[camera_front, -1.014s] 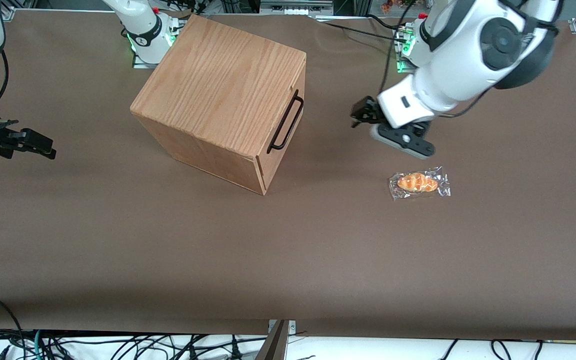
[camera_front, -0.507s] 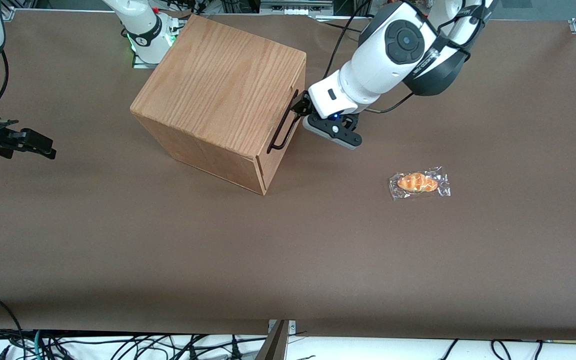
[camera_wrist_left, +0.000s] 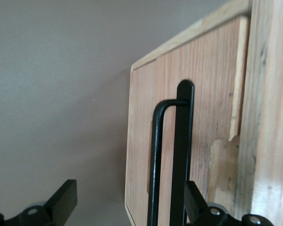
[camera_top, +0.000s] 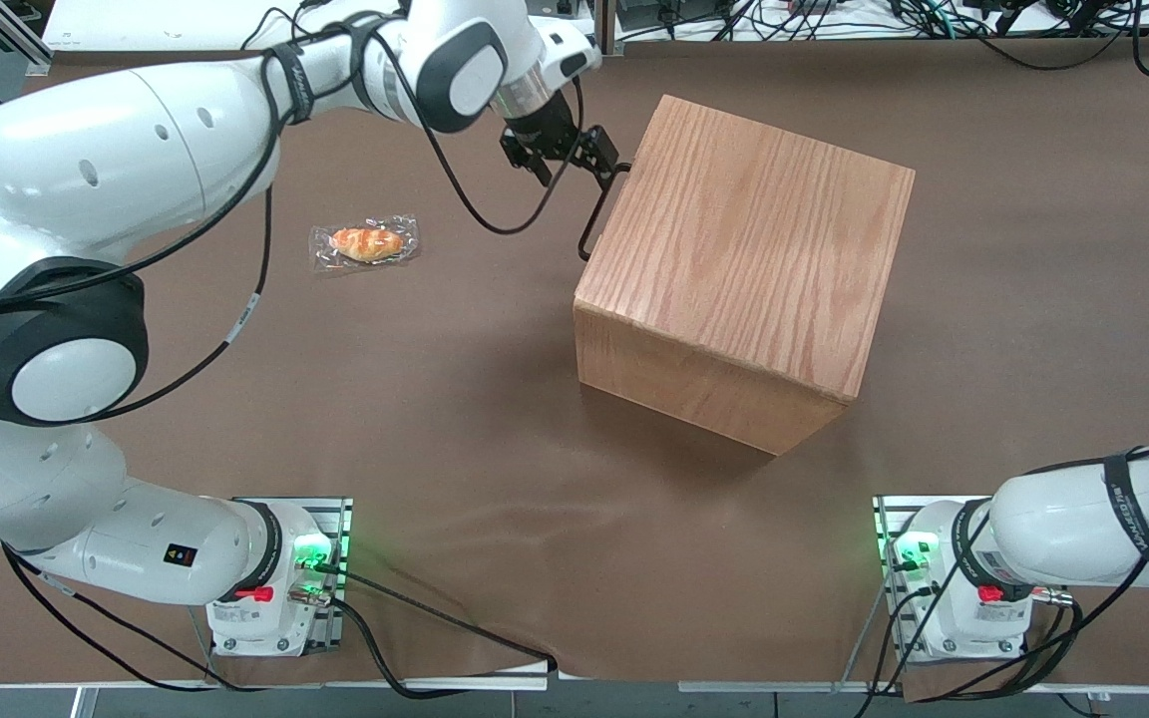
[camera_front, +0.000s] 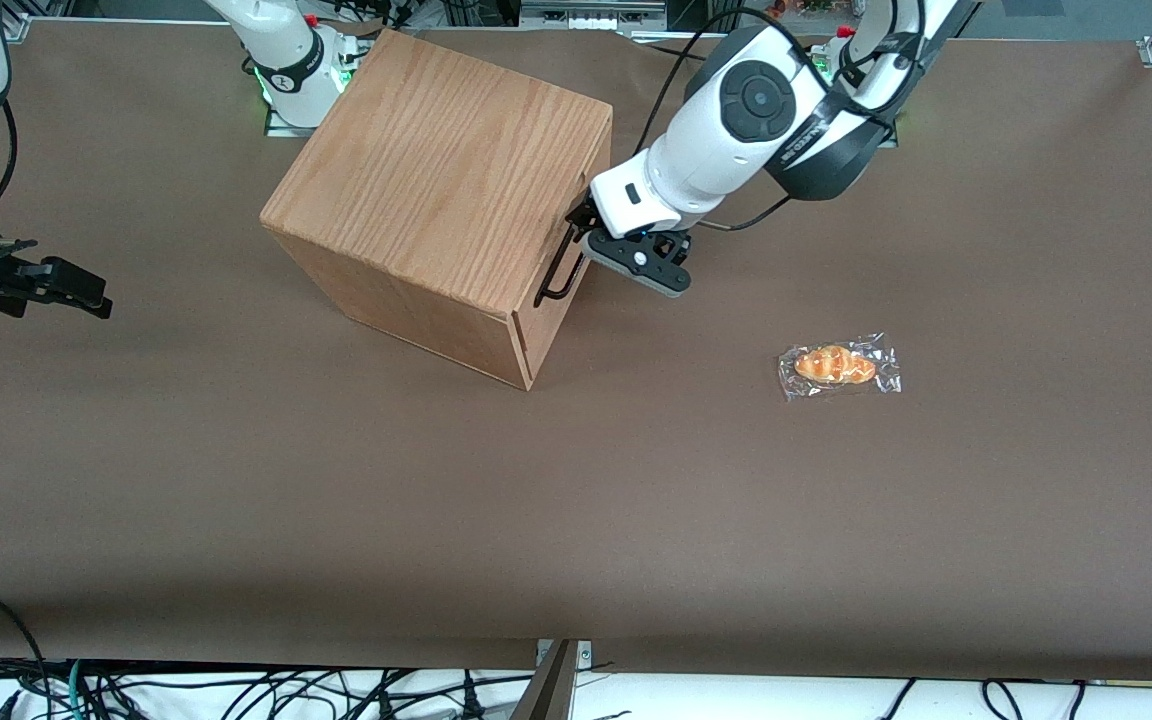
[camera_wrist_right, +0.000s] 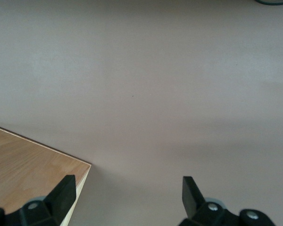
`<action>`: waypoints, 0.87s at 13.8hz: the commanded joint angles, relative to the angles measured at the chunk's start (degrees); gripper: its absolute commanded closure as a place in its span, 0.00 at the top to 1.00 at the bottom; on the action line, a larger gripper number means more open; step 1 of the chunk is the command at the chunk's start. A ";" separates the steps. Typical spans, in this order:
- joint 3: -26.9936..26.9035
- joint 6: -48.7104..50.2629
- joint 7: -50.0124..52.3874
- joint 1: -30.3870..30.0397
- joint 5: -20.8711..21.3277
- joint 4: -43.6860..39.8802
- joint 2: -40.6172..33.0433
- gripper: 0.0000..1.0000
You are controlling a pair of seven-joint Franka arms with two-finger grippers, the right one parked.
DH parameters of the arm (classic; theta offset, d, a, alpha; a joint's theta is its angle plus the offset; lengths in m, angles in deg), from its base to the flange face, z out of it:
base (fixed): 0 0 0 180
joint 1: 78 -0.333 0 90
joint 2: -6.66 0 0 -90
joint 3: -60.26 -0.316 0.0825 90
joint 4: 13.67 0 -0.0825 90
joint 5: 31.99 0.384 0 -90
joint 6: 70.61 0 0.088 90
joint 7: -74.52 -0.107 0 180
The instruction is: Open top drawer with left arm
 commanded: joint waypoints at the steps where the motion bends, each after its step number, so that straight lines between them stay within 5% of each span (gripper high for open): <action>1: 0.14 -2.13 0.52 0.22 1.61 1.56 -0.12 1.00; 12: 0.06 -6.71 1.40 1.01 6.44 7.62 0.14 1.00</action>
